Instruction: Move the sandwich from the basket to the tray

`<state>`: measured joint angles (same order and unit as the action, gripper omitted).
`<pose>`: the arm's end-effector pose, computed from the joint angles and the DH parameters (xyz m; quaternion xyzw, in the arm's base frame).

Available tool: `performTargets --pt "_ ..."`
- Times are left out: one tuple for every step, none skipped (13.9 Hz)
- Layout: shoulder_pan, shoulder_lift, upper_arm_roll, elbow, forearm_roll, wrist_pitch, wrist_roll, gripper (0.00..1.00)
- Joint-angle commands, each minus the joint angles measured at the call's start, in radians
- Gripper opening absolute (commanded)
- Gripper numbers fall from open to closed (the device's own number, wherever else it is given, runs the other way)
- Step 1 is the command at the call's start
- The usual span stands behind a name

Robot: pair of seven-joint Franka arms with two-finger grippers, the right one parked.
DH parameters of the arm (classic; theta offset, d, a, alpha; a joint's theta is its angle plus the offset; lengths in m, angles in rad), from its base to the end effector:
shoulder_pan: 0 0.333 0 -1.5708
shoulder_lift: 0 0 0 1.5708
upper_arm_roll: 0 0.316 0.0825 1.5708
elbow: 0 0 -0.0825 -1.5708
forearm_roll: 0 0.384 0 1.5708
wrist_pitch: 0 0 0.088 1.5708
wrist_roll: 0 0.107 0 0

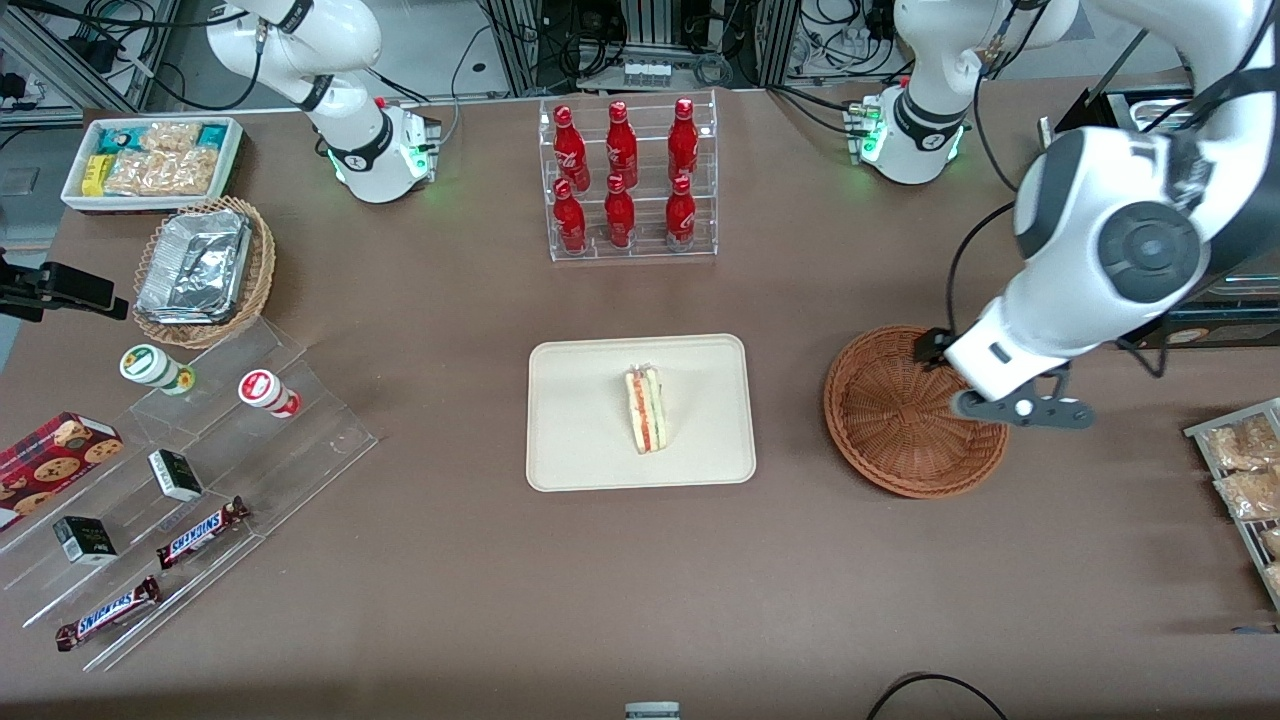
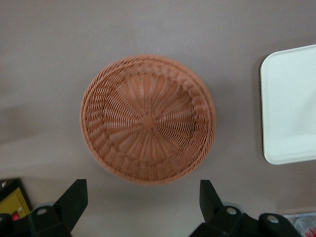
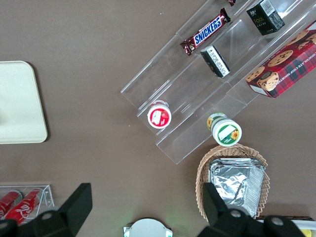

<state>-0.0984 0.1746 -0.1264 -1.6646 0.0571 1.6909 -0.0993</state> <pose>0.5865 -0.1238 0.4896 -0.9949 0.0679 0.0696 0.0286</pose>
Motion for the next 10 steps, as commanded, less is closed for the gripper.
performTargets --pt "0.046 -0.105 -0.007 -0.037 -0.02 -0.057 0.023 1.0" --pt "0.081 -0.118 -0.01 -0.032 -0.02 -0.069 0.023 1.0" --pt "0.094 -0.133 -0.01 -0.029 -0.022 -0.079 0.023 1.0" --pt "0.1 -0.141 -0.01 -0.014 -0.022 -0.097 0.024 1.0" --pt "0.118 -0.139 -0.01 0.011 -0.023 -0.121 0.024 1.0" --pt "0.12 -0.139 -0.009 0.035 -0.023 -0.15 0.024 1.0" --pt "0.121 -0.141 -0.009 0.057 -0.022 -0.177 0.026 1.0" --pt "0.126 -0.141 -0.009 0.072 -0.02 -0.186 0.027 1.0" --pt "0.143 -0.141 -0.009 0.083 -0.02 -0.191 0.033 1.0" --pt "0.155 -0.141 -0.009 0.092 -0.019 -0.191 0.094 1.0"
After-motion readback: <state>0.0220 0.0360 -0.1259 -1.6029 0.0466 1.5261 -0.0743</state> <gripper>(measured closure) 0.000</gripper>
